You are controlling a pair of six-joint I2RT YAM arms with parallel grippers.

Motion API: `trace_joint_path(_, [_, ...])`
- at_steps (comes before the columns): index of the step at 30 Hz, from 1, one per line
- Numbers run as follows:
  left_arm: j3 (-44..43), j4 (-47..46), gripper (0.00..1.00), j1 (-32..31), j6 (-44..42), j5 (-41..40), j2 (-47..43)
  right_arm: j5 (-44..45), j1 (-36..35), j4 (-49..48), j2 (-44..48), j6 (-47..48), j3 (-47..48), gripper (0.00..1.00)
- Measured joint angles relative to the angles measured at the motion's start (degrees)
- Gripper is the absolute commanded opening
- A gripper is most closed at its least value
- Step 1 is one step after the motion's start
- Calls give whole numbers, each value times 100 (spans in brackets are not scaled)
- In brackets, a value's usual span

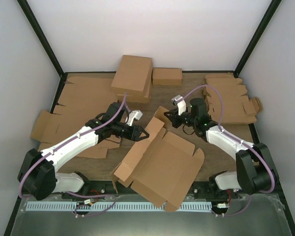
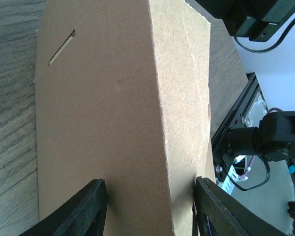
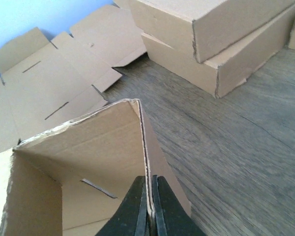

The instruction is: Fold the paper box

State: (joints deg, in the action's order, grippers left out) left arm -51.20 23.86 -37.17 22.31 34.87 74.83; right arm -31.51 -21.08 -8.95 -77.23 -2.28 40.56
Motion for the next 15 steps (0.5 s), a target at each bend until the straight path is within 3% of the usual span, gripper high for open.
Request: trace_joint_path(15, [0, 11, 51, 2, 0, -79, 0, 951, -538, 1163, -153, -691, 789, 1])
